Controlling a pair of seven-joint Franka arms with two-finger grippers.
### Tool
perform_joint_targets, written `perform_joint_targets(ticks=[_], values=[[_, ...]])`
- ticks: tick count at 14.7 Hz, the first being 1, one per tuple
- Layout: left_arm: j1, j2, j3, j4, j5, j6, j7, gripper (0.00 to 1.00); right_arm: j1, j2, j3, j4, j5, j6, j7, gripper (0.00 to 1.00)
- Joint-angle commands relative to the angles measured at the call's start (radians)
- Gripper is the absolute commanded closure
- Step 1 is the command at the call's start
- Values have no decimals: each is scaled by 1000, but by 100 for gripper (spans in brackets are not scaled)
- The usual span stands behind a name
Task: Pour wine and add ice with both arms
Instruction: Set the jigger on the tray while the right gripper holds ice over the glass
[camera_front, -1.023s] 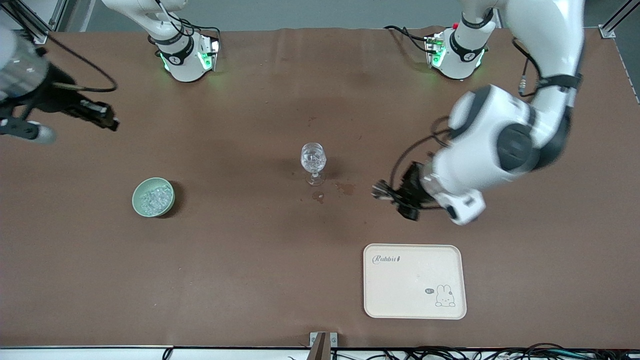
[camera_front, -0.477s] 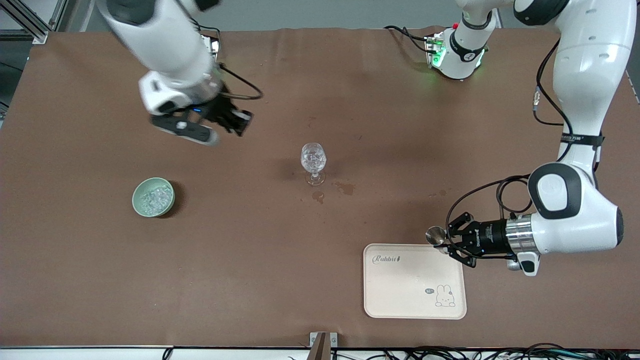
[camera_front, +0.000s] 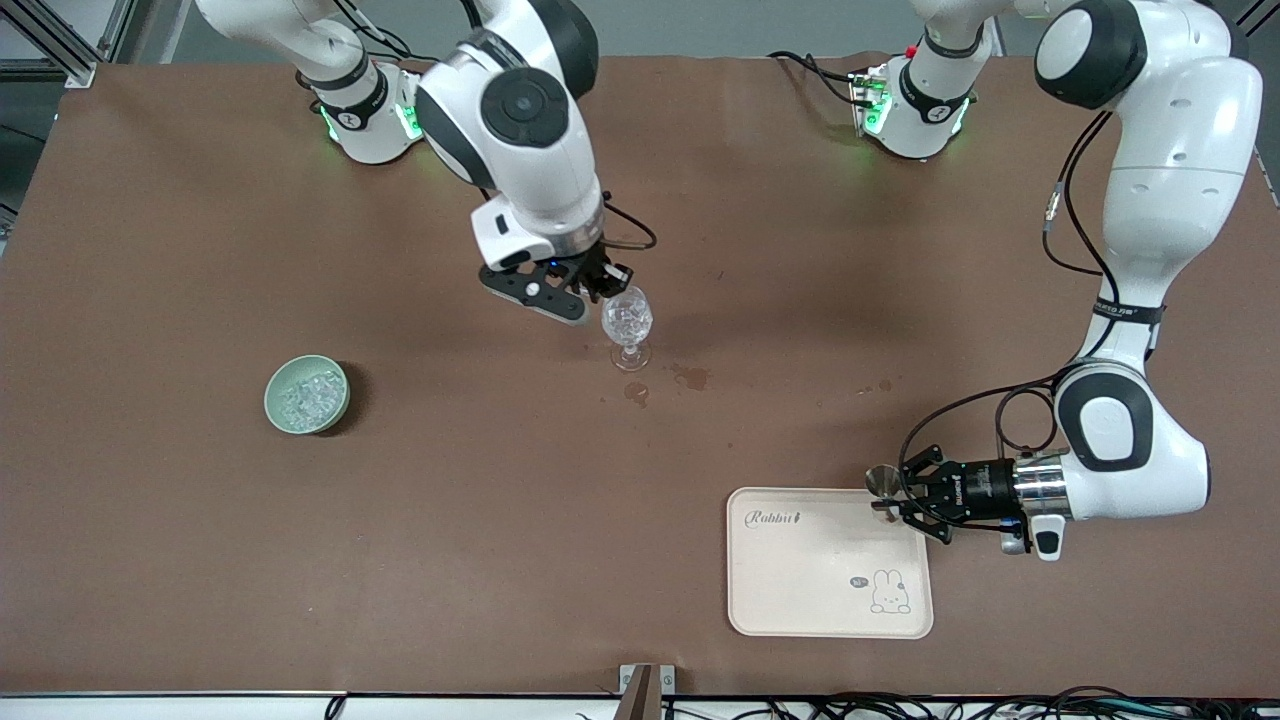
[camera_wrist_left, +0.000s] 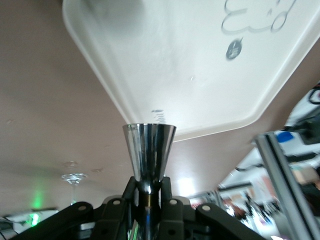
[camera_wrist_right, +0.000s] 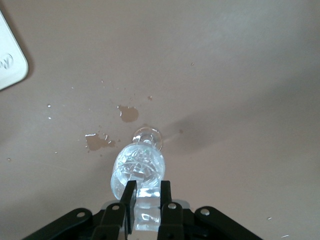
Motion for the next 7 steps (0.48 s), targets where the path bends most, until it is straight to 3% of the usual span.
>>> perform_joint_targets(ticks=[1,3,7], values=[[33,73,-11,18,-174,22,100,99,34,57,1,23,-53,34,56,99],[30,104,-10,16,-272,68,103,99,43,88,3,22,-68,46,80,99],[30,141,-10,13,-335,83,109,98,46,91,13,20,-59,45,81,99]])
